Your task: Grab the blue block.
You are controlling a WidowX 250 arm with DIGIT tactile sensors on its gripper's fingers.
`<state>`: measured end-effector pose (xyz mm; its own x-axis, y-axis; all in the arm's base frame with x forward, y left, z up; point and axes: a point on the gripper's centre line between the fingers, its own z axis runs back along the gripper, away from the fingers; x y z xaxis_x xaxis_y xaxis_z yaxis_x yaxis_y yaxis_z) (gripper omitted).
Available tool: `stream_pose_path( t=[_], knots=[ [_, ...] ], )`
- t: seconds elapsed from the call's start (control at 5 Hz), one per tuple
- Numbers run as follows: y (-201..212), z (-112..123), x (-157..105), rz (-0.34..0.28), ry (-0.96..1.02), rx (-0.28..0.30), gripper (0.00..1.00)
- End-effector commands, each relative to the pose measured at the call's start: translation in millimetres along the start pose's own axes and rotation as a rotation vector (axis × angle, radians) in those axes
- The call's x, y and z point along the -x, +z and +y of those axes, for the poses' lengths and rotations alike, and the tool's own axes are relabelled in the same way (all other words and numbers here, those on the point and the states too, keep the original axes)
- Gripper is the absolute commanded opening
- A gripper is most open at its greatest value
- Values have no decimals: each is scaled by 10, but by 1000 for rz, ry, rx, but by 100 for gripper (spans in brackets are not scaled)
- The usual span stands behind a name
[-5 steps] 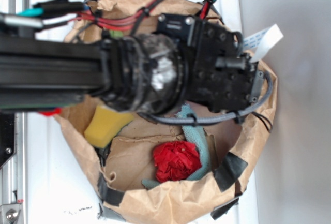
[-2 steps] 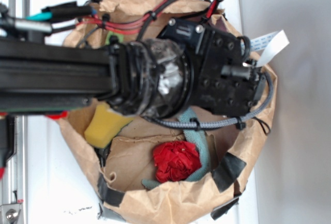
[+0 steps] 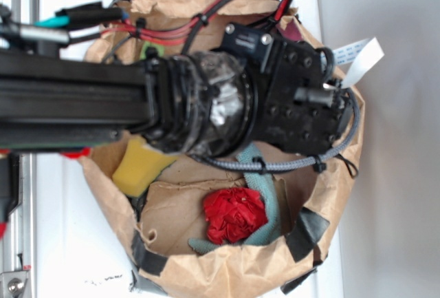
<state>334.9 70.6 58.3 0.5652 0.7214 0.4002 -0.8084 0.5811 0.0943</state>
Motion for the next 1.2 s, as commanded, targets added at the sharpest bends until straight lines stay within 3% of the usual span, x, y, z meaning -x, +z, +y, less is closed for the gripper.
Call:
stream_pose_path(
  t=[0.0,0.4,0.6,1.0],
  knots=[
    [181,-47,-96,-34,1,59,100],
    [181,-47,-96,-34,1,59,100],
    [234,55,-190,52,-6,84,100],
    [362,216,-93,104,5,159,100]
  ],
)
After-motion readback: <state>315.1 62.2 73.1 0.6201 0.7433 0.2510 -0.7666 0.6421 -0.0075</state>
